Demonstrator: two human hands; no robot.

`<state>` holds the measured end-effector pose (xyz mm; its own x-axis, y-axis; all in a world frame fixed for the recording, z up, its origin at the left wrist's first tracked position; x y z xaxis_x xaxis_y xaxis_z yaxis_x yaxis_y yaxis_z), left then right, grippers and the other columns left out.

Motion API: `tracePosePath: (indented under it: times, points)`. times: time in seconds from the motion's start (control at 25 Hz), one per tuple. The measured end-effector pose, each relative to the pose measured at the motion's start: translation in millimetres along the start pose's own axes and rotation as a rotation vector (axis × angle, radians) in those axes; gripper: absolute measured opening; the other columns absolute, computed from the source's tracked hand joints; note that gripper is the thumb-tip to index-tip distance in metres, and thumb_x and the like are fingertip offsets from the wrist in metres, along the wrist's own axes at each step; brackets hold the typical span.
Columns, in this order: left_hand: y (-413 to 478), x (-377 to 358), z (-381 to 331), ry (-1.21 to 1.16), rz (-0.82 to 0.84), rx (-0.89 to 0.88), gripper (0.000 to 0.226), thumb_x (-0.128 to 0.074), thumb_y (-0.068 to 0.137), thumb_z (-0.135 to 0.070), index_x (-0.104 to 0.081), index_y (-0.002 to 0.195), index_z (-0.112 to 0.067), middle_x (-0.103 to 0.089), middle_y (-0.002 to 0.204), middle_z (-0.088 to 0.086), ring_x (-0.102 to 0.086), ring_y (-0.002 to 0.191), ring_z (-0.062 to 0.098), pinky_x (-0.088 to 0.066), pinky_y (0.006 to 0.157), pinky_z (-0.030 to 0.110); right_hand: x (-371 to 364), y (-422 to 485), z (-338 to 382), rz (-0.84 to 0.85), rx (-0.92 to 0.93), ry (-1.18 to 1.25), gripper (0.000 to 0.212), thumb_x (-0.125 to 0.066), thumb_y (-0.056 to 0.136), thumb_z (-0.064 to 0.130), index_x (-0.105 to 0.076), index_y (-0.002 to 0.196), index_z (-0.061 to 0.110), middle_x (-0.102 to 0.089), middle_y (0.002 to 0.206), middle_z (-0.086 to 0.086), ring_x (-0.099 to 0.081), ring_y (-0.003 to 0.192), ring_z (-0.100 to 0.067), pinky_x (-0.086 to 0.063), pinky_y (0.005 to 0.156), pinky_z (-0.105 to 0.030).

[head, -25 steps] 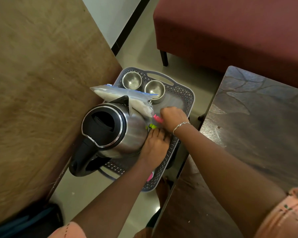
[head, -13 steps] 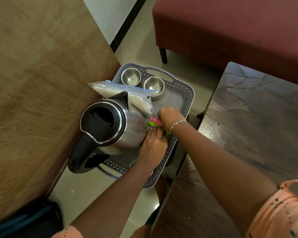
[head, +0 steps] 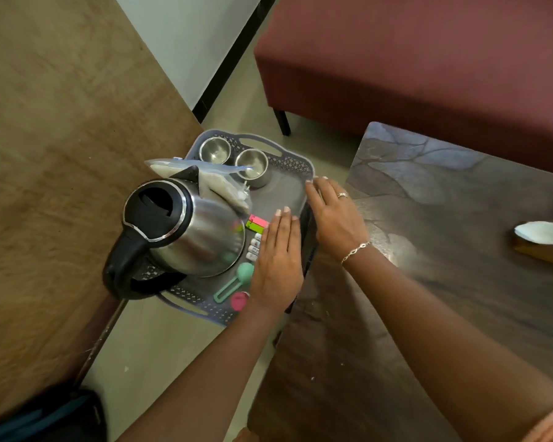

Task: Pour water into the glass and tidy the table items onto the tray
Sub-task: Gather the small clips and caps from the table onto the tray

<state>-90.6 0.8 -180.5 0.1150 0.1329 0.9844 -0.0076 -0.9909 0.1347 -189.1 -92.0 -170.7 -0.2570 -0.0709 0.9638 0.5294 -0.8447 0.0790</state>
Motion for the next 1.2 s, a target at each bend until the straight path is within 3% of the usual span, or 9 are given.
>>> tracePosePath:
  times: [0.08,0.24,0.4,0.84,1.04,1.2]
  points:
    - [-3,5,-32,0.040,0.036,0.022,0.051,-0.035,0.090,-0.019,-0.034,0.136,0.001,-0.039,0.143,0.023,-0.035,0.134,0.036,-0.033,0.108,0.048,11,-33,-22,-0.022,-0.019,-0.039,0.055,-0.063,0.079,0.005,-0.045,0.130,-0.004,-0.049,0.131,-0.027,-0.046,0.122,-0.042,-0.032,0.105,-0.047]
    - [-19,8,-108,0.105,0.101,-0.055,0.068,-0.032,0.090,-0.040,-0.021,0.144,-0.001,-0.023,0.151,0.024,-0.019,0.141,0.034,-0.018,0.115,0.049,43,-113,-75,-0.076,-0.136,-0.099,0.057,-0.050,0.086,0.017,-0.032,0.138,0.001,-0.037,0.142,-0.025,-0.036,0.131,-0.039,-0.018,0.108,-0.046]
    - [-28,10,-188,0.076,0.136,-0.156,0.080,-0.032,0.088,-0.053,-0.014,0.146,-0.002,-0.014,0.153,0.023,-0.009,0.143,0.033,-0.007,0.115,0.049,69,-195,-132,-0.055,-0.272,-0.167,0.058,-0.033,0.085,0.030,-0.028,0.137,0.004,-0.038,0.142,-0.024,-0.037,0.131,-0.037,-0.018,0.110,-0.042]
    - [-52,13,-414,-0.035,0.183,-0.478,0.084,-0.033,0.088,-0.058,-0.008,0.147,-0.004,-0.006,0.155,0.020,-0.004,0.144,0.031,-0.004,0.116,0.045,152,-403,-270,-0.083,-0.662,-0.217,0.058,-0.033,0.085,0.031,-0.030,0.136,0.004,-0.040,0.140,-0.024,-0.039,0.129,-0.037,-0.015,0.108,-0.041]
    - [-57,10,-482,-0.042,0.222,-0.621,0.081,-0.029,0.089,-0.056,-0.009,0.147,-0.004,-0.010,0.154,0.020,-0.003,0.143,0.029,-0.003,0.115,0.043,166,-461,-307,-0.128,-0.782,-0.243,0.058,-0.034,0.084,0.031,-0.033,0.134,0.002,-0.044,0.137,-0.024,-0.044,0.126,-0.038,-0.017,0.107,-0.041]
    - [-58,4,-531,-0.013,0.254,-0.778,0.078,-0.030,0.088,-0.054,-0.022,0.143,0.000,-0.023,0.150,0.024,-0.016,0.142,0.033,-0.005,0.115,0.042,163,-521,-338,-0.111,-0.917,-0.222,0.056,-0.036,0.083,0.028,-0.045,0.128,-0.004,-0.050,0.131,-0.026,-0.048,0.122,-0.040,-0.023,0.106,-0.042]
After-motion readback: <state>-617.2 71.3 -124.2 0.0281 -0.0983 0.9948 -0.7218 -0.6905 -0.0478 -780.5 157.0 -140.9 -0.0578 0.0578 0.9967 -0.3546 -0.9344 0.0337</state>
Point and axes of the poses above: each hand's wrist, its own y-axis towards the middle knuckle, its own x-axis out of the back of the hand, z = x × y, the point moved 1 cm from there along y, towards the middle knuckle
